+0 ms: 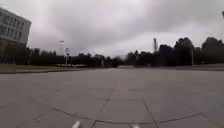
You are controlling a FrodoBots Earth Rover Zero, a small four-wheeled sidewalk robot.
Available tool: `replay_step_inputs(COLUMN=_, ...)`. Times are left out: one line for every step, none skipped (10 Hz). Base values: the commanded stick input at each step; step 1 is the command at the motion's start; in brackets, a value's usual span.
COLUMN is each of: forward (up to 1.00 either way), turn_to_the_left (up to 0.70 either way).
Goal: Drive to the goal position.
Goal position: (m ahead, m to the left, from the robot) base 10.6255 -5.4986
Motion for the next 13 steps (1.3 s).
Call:
replay_step_inputs(forward=0.7, turn_to_the_left=0.0)
replay_step_inputs(forward=0.7, turn_to_the_left=0.0)
replay_step_inputs(forward=0.7, turn_to_the_left=0.0)
replay_step_inputs(forward=0.7, turn_to_the_left=-0.01)
replay_step_inputs(forward=0.7, turn_to_the_left=-0.25)
replay_step_inputs(forward=0.7, turn_to_the_left=-0.08)
replay_step_inputs(forward=0.7, turn_to_the_left=0.0)
replay_step_inputs(forward=0.7, turn_to_the_left=0.0)
replay_step_inputs(forward=0.7, turn_to_the_left=0.0)
replay_step_inputs(forward=0.7, turn_to_the_left=0.0)
replay_step_inputs(forward=0.7, turn_to_the_left=0.0)
replay_step_inputs(forward=0.7, turn_to_the_left=0.0)
replay_step_inputs(forward=0.7, turn_to_the_left=0.0)
